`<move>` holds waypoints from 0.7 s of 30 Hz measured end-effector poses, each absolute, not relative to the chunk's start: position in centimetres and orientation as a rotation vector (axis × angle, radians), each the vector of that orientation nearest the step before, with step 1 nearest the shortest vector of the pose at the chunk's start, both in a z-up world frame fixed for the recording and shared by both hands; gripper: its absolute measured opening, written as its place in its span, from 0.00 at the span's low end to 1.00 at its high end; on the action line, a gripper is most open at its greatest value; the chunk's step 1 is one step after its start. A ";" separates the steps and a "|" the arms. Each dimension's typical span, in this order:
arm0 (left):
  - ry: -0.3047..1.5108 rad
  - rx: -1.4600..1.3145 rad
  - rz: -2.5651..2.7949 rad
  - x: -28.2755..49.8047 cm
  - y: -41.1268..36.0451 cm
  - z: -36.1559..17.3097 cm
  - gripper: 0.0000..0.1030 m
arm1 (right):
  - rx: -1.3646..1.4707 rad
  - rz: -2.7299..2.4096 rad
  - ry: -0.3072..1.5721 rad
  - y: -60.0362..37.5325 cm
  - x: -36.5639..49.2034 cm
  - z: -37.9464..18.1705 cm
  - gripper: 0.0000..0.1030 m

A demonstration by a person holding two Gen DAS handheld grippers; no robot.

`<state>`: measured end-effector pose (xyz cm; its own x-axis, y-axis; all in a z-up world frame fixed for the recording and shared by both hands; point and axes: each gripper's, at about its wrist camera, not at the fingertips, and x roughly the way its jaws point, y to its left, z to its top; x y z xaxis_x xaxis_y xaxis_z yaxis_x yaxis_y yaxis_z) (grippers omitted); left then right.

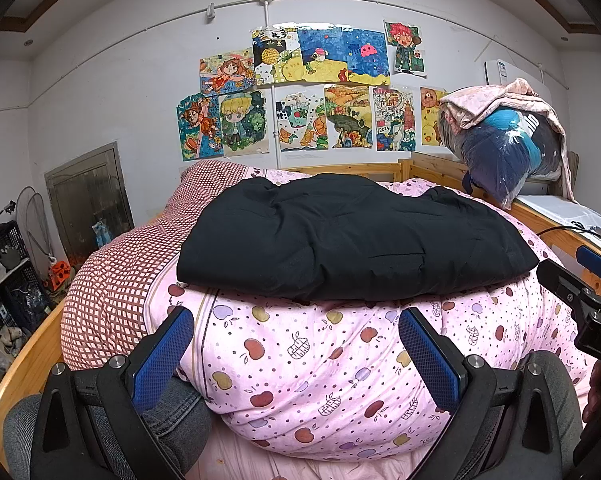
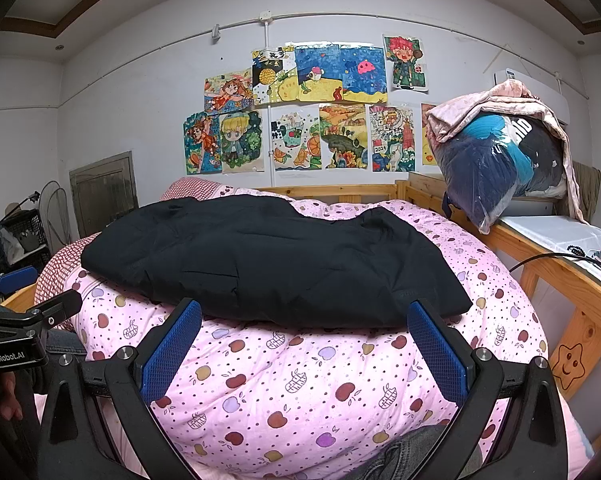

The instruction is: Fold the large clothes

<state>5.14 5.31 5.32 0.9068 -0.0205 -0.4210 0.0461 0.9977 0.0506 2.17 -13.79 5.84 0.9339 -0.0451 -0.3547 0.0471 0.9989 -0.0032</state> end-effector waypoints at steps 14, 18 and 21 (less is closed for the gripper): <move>0.497 0.036 -0.087 5.5 5.7 4.5 1.00 | 0.007 -0.049 0.365 -13.8 2.1 5.7 0.98; 0.486 0.075 -0.044 5.2 5.9 3.9 1.00 | 0.007 -0.049 0.366 -13.7 2.0 5.6 0.98; 0.478 0.082 -0.047 4.8 6.1 3.9 1.00 | 0.010 -0.050 0.368 -13.4 1.9 5.3 0.98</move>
